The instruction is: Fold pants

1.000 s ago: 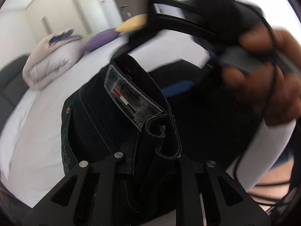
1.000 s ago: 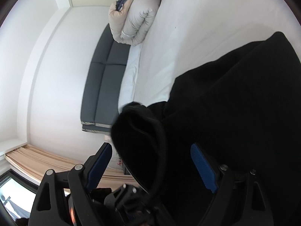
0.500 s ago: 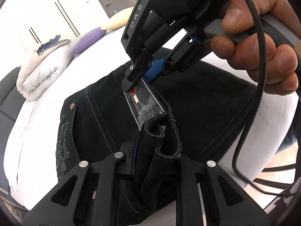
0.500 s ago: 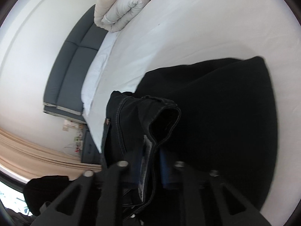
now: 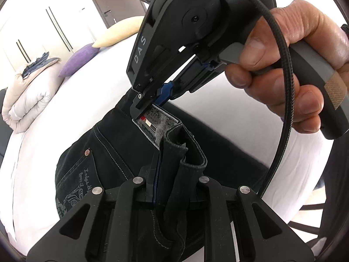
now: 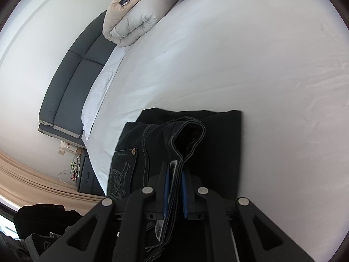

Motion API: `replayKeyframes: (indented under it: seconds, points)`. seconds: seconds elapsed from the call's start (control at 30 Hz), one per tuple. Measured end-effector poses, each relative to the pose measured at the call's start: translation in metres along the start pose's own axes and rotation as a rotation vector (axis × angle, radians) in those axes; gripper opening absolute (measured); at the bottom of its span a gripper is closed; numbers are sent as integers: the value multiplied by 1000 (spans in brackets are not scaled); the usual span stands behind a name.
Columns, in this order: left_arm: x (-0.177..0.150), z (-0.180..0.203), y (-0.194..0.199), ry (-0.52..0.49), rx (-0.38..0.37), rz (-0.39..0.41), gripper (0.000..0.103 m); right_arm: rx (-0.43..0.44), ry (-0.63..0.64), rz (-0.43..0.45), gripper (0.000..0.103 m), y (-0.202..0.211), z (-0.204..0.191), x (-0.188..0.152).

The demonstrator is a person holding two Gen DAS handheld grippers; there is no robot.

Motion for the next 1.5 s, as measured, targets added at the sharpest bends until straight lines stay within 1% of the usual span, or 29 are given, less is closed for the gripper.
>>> replayKeyframes:
  seconds: [0.1, 0.17, 0.23, 0.3, 0.37, 0.4, 0.43, 0.53, 0.7, 0.77, 0.83, 0.87, 0.9, 0.93, 0.97, 1.0, 1.03, 1.07, 1.1, 1.13, 1.17, 1.2, 1.23, 1.27, 1.33, 1.37, 1.43, 1.47, 1.5]
  points:
    - [16, 10, -8, -2, -3, -6, 15, 4, -13, 3, 10, 2, 11, 2]
    - [12, 14, -9, -1, 0, -12, 15, 5, -19, 1, 10, 1, 14, 4]
    - [17, 2, -21, 0, 2, -19, 15, 8, -23, -1, 10, 0, 18, 5]
    - [2, 7, -15, -2, 3, -20, 15, 11, -22, 1, 10, 1, 19, 4]
    - [3, 12, -18, -7, 6, -21, 15, 13, -25, 4, 10, 1, 21, 3]
    - [2, 1, -24, -7, 6, -21, 15, 14, -27, 6, 10, 2, 22, 2]
    - [-10, 4, -18, -6, 5, -21, 15, 14, -28, 10, 10, 2, 23, 1]
    - [-20, -16, -28, -13, 11, -22, 15, 19, -37, 21, 10, 2, 26, -2]
    - [-21, -16, -40, -13, 19, -12, 16, 24, -52, 32, 10, -1, 35, -2]
    - [-23, -16, -39, 7, 23, -1, 18, 54, -82, 34, 11, -3, 40, -3]
    - [-25, -18, -34, 48, -28, 8, 26, 105, -107, 39, 12, -3, 43, -4]
    - [-27, -21, -27, 78, -82, 13, 27, 123, -120, 44, 13, -2, 44, -5]
    - [-28, -22, -21, 100, -120, 18, 31, 135, -137, 48, 14, -1, 45, -6]
    - [-32, -26, -11, 135, -169, 28, 43, 138, -143, 54, 17, 1, 45, -7]
    - [-36, -30, -2, 161, -199, 37, 52, 126, -142, 65, 19, 5, 45, -7]
    - [-41, -37, 10, 195, -225, 58, 64, 103, -141, 78, 21, 9, 46, -8]
    - [-46, -46, 22, 235, -247, 87, 67, 62, -148, 99, 29, 17, 48, -8]
    - [-52, -57, 34, 276, -275, 108, 67, 24, -157, 118, 37, 23, 51, -8]
    - [-56, -64, 39, 302, -291, 116, 67, -10, -166, 137, 37, 31, 53, -9]
    - [-62, -77, 46, 341, -306, 127, 67, -8, -164, 157, 37, 40, 47, -11]
    - [-67, -90, 51, 377, -310, 138, 67, 13, -155, 169, 31, 44, 40, -13]
    - [-73, -105, 56, 415, -313, 151, 67, 52, -125, 183, 26, 50, 21, -17]
    - [-78, -121, 58, 446, -318, 162, 67, 77, -94, 182, 17, 51, 5, -22]
    - [-81, -135, 58, 466, -313, 170, 67, 94, -74, 176, 13, 50, -6, -27]
    - [-88, -167, 50, 509, -297, 178, 66, 124, -29, 129, 9, 34, -33, -44]
    - [-90, -181, 44, 529, -313, 173, 63, 118, -20, 104, 9, 25, -37, -49]
    - [-88, -215, 29, 572, -341, 160, 39, 79, -37, 50, 9, 1, -33, -60]
    - [-88, -232, 16, 596, -354, 142, 37, 37, -72, 30, 8, -9, -21, -63]
    - [-89, -244, 2, 619, -373, 117, 34, 18, -96, 23, 5, -13, -12, -65]
Point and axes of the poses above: each gripper's, at about its wrist camera, not at the fingertips, and y roughly against the way its jaws point, z to its right, x to its top, the point moved 9 cm from there along -y, roughly the way its jaws point, and after that the axes turned 3 degrees about -z, right-handed, at the moved point
